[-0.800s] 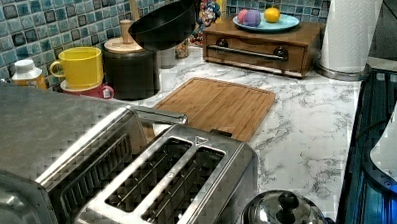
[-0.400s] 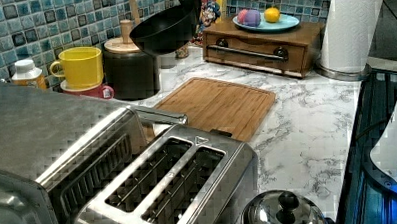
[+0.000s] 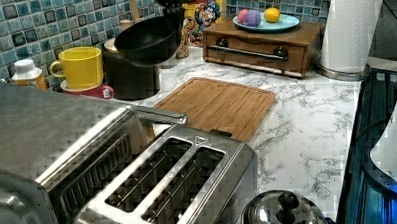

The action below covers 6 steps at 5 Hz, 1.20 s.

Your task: Put the bowl in the oven.

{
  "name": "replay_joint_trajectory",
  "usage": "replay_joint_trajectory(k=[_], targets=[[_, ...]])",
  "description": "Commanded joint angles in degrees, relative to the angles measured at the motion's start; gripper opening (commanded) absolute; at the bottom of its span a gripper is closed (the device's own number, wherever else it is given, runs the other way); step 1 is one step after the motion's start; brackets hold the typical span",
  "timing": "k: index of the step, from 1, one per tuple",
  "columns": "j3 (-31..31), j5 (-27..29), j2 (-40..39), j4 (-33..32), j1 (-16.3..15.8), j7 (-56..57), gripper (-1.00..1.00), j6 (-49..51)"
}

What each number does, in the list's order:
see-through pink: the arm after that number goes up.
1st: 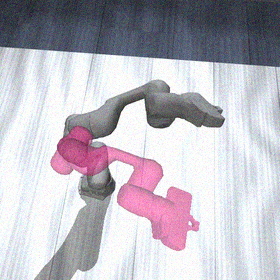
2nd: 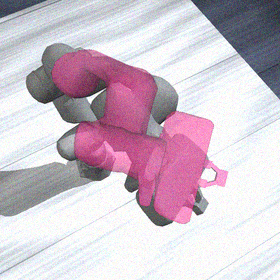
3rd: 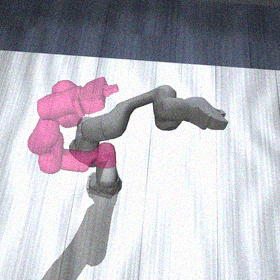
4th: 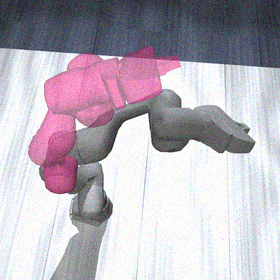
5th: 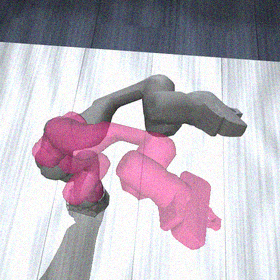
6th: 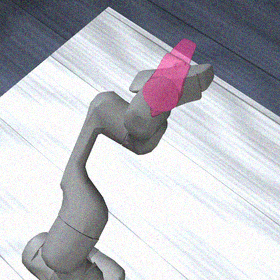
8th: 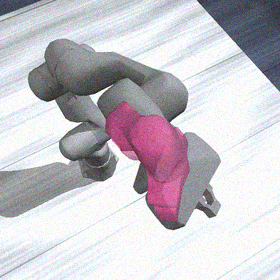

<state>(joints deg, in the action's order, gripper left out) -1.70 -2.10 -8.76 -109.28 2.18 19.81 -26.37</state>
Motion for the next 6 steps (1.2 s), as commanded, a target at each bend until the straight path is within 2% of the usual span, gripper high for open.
replay_joint_trajectory(k=[1,3,4,5,6], targets=[[-7.87,-1.82,-1.17,4.79,-6.17,8.68,-1.0,-11.72],[-10.74,-6.99,-4.61,8.62,-8.47,0.68,-1.0,-11.33],[-14.32,-9.8,-7.86,11.68,-6.87,-3.85,-1.0,-10.35],[-17.08,-7.55,-10.36,12.84,-5.36,-1.95,-1.0,-12.19],[-18.41,-3.47,-13.78,15.12,-5.5,0.75,-1.0,-11.63]])
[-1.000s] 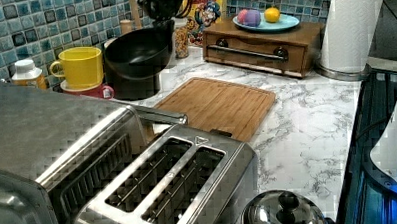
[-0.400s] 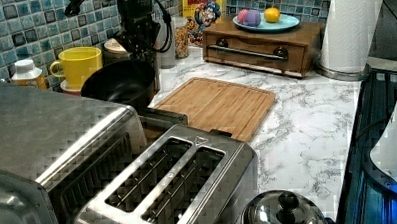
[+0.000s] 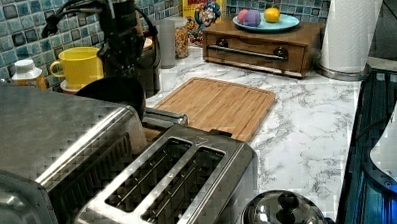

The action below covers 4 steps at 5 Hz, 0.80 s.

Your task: Put the bowl in the oven.

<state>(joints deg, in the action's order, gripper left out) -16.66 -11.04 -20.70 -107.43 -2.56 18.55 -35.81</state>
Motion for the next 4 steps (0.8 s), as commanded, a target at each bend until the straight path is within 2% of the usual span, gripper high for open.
replay_joint_trajectory(k=[1,3,4], targets=[[-4.98,9.13,-5.14,14.68,0.1,0.55,-1.0,-3.58],[-5.1,11.97,-8.59,13.65,0.62,-3.25,-1.0,-5.85],[-7.85,16.36,-9.46,13.38,2.06,0.86,-1.0,-8.7]])
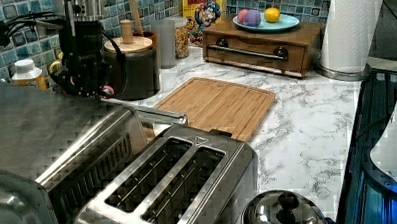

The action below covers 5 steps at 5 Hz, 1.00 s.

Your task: Put the bowl in the oven.

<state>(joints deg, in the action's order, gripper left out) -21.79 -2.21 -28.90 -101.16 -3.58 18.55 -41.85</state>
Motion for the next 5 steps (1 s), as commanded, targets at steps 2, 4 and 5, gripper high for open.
replay_joint_trajectory(k=[2,4,5], targets=[[-4.13,9.55,-5.73,10.38,0.98,5.03,-1.0,-1.69],[-3.68,9.6,-8.06,11.06,-0.25,1.94,-1.0,-4.5],[-6.23,12.63,-10.0,14.03,1.91,4.31,-1.0,0.08]])
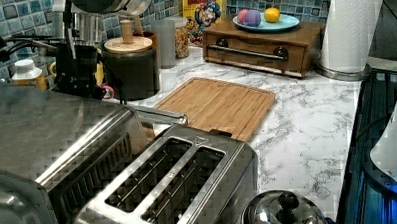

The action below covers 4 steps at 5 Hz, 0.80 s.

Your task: Put the bowl in the oven.

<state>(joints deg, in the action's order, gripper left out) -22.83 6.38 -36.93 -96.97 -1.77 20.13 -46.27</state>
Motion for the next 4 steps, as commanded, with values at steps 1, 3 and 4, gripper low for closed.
replay_joint_trajectory(k=[1,3,4], targets=[[-5.54,3.24,-3.79,11.59,-0.25,2.86,-1.0,8.02],[-8.88,4.07,-5.02,9.39,2.1,2.49,0.0,7.5],[-11.85,7.73,-2.83,6.35,6.46,3.13,0.0,5.03]])
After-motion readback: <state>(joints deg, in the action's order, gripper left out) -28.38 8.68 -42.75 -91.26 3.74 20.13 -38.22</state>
